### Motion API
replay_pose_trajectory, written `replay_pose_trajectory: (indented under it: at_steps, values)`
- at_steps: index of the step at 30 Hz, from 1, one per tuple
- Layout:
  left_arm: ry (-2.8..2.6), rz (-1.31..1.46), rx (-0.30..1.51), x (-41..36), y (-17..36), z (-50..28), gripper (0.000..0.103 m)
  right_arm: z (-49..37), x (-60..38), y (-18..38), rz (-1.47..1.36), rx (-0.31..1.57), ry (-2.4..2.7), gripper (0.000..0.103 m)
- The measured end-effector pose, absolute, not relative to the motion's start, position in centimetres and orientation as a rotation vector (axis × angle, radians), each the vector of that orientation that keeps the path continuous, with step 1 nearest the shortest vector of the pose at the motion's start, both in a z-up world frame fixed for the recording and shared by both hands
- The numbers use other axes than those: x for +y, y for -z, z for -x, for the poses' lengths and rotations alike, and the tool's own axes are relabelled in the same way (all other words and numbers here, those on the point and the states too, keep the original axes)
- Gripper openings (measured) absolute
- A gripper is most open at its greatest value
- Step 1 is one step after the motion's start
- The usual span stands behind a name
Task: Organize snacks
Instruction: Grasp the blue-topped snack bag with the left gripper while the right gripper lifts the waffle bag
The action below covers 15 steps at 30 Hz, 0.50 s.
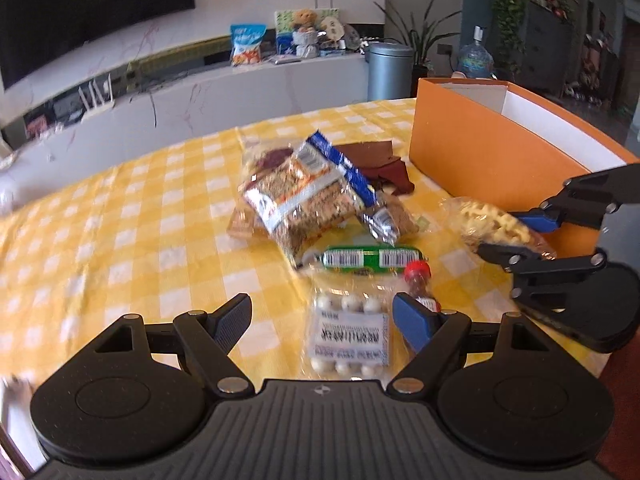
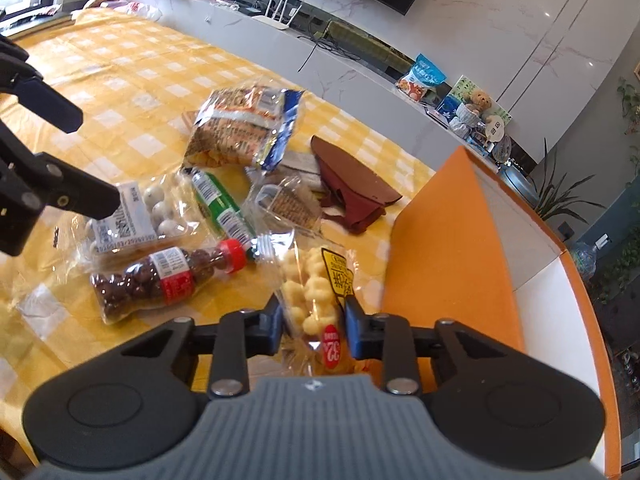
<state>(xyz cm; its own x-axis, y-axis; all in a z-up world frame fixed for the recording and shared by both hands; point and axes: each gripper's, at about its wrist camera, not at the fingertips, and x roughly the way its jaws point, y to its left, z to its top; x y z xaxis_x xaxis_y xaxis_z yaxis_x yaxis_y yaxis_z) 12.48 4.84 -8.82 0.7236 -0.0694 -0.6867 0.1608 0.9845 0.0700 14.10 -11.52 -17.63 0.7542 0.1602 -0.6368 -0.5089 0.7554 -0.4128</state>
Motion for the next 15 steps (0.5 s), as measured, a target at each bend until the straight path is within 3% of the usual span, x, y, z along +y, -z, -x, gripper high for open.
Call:
replay_pose_trajectory:
  at_steps: [9, 15]
  values:
    - [0.159, -0.645, 0.681, 0.9, 8.7, -17.0, 0.095, -14.3, -13.2, 13.6, 0.486, 0.552, -0.393, 0.024]
    - [0.288, -0.778, 0.737, 0.1, 11.0, -21.1, 0.096, -16.6, -13.8, 11.7, 0.339, 0.567, -0.43, 0.024]
